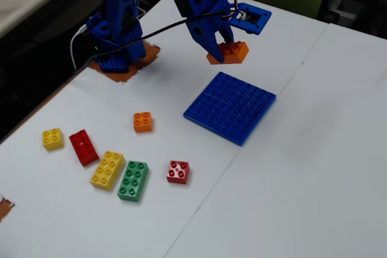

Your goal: Pick up the 2x4 orange block and go up the 8x8 blue block.

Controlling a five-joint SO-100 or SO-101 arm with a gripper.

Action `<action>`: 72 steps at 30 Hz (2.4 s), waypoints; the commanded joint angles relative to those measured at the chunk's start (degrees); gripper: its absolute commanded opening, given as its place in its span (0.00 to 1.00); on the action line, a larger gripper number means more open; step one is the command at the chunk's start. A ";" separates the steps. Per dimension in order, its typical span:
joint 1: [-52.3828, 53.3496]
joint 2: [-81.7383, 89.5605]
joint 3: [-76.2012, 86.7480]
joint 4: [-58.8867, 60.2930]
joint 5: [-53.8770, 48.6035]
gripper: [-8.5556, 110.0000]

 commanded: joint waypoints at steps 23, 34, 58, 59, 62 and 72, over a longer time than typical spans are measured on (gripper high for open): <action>1.49 -6.86 -7.91 -4.04 2.37 0.07; 3.16 -4.04 -8.00 -0.88 5.27 0.07; 4.04 -4.83 -8.17 -4.83 11.87 0.07; 4.04 -4.92 -8.17 -4.83 11.95 0.07; 4.13 -4.92 -8.17 -4.57 12.04 0.07; 3.87 -4.04 -8.26 -2.37 10.72 0.07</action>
